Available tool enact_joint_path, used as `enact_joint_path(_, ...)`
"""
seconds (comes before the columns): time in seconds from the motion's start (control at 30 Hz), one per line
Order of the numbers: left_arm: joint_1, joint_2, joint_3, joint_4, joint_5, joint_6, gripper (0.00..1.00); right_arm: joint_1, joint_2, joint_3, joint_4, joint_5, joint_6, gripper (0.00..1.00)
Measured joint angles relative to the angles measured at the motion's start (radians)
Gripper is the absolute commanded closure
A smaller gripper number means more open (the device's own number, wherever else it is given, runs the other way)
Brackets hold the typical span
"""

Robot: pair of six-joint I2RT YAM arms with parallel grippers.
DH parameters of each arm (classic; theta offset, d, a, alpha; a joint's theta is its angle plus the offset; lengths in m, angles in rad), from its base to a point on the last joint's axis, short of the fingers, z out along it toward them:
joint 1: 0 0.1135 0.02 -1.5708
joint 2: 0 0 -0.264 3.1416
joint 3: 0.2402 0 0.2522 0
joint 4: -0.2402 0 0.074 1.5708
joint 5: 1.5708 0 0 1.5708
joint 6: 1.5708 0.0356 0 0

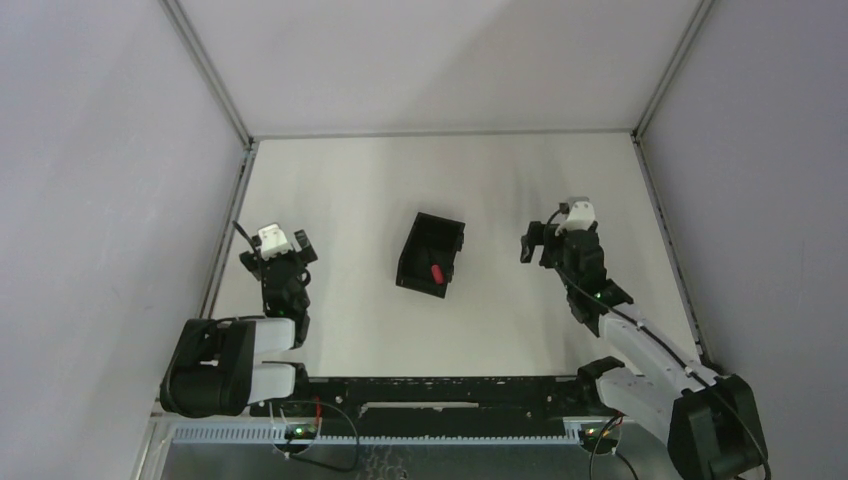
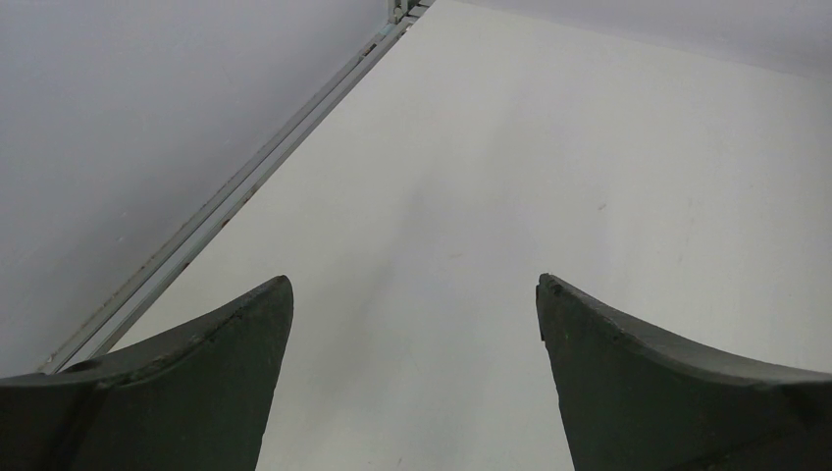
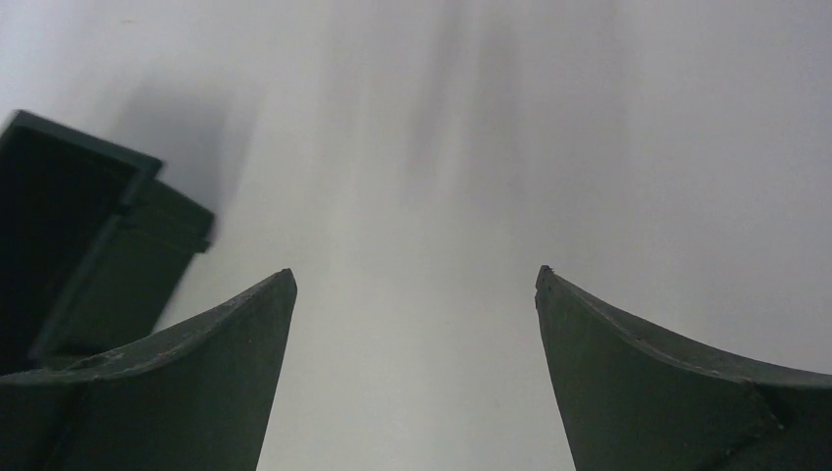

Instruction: Put the screwdriver in the bin

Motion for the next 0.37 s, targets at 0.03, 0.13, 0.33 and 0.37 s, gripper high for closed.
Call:
enact_joint_path(0.03, 0.000, 0.000, 0.000, 0.000, 0.000, 0.000, 0.02, -0.012, -0.011, -0.042, 0.043, 0.005, -0.004, 0.00)
enact_joint_path(0.13, 0.000, 0.000, 0.000, 0.000, 0.000, 0.000, 0.02, -0.040, -0.016, -0.130, 0.145, 0.032, -0.015, 0.00)
enact_joint_path(0.33, 0.000, 0.000, 0.000, 0.000, 0.000, 0.000, 0.02, -0.056, -0.029, -0.167, 0.250, 0.041, -0.026, 0.00)
enact_joint_path(0.37, 0.000, 0.000, 0.000, 0.000, 0.000, 0.000, 0.02, -0.057, -0.035, -0.167, 0.265, 0.042, -0.026, 0.00)
